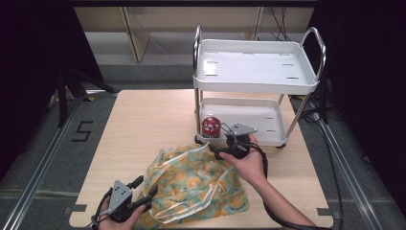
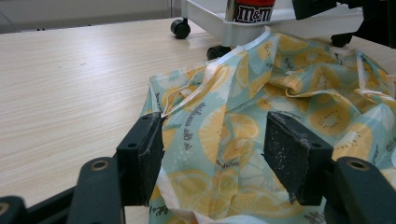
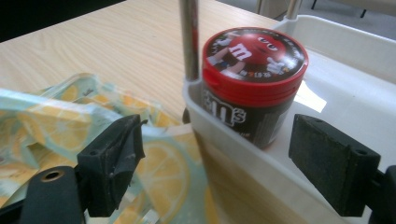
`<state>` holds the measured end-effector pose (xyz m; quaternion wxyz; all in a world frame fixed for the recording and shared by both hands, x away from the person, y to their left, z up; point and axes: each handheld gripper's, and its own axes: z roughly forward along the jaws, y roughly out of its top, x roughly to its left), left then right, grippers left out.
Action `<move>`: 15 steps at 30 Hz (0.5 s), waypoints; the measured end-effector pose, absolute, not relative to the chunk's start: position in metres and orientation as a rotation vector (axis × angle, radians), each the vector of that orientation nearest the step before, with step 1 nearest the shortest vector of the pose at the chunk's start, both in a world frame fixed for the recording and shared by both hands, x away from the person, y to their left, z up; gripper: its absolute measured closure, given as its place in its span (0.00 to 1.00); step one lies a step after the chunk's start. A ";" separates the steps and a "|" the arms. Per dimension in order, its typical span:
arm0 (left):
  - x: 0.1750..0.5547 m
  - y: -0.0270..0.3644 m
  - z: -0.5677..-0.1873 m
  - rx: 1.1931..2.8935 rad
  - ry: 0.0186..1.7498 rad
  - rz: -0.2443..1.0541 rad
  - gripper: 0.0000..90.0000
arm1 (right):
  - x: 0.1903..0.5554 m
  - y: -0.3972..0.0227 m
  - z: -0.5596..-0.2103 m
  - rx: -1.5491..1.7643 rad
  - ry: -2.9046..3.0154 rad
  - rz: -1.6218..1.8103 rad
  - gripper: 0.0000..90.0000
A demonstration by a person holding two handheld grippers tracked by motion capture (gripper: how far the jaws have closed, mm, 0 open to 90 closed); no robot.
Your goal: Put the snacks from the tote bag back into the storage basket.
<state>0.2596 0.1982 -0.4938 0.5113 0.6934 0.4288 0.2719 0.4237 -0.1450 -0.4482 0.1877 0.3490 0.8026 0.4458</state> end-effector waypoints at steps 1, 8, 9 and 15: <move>0.260 0.198 -0.494 1.669 1.030 0.655 0.41 | 0.423 -0.146 -0.449 0.974 2.258 1.239 0.21; 0.260 0.199 -0.494 1.667 1.033 0.654 0.41 | 0.405 -0.153 -0.444 0.960 2.265 1.301 0.23; 0.260 0.199 -0.494 1.667 1.032 0.654 0.41 | 0.399 -0.155 -0.445 0.954 2.269 1.303 0.23; 0.260 0.199 -0.494 1.670 1.028 0.658 0.41 | 0.390 -0.167 -0.449 0.976 2.269 1.316 0.23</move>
